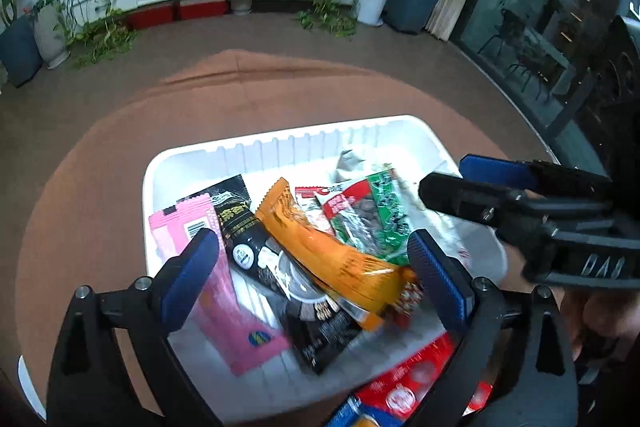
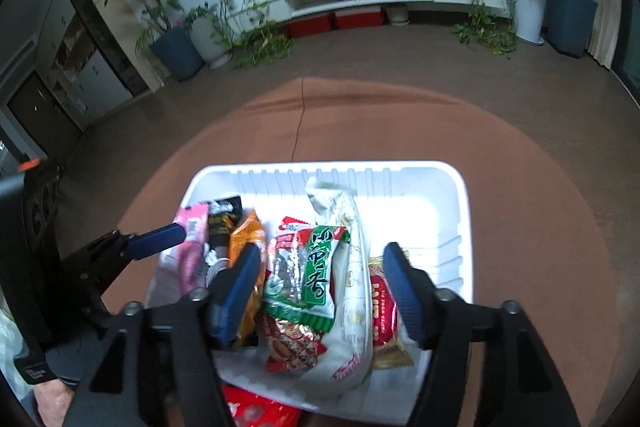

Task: Organize snacks
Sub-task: 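Move both tools back over the remaining snack packets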

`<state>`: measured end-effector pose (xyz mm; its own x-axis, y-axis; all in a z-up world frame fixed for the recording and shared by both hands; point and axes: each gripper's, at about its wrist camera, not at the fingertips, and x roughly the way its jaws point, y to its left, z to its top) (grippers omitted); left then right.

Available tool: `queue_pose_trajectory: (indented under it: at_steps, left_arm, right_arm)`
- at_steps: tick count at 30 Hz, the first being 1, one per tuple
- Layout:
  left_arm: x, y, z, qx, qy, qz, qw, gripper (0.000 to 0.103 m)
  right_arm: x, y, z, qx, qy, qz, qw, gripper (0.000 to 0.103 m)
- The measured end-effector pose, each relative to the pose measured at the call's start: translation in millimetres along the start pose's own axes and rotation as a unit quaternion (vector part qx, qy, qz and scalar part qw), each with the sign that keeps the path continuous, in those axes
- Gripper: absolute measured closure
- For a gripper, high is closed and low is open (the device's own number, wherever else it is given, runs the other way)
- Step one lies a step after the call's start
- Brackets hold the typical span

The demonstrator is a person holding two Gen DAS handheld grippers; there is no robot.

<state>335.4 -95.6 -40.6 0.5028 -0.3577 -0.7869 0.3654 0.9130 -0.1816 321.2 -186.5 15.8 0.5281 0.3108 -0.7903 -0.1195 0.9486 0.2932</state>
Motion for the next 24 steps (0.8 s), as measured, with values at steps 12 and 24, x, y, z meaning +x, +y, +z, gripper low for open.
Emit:
queue_pose_trajectory:
  at_steps: [12, 24]
  left_arm:
    - [-84, -13, -64, 0.011, -0.037, 0.002, 0.9992, 0.007]
    - [-141, -11, -196, -0.041, -0.037, -0.013, 0.9984, 0.007]
  right_arm:
    - [-97, 10, -56, 0.008, -0.059, 0.052, 0.997, 0.013]
    - [-112, 31, -191, 0.038, -0.025, 0.069, 0.997, 0.012]
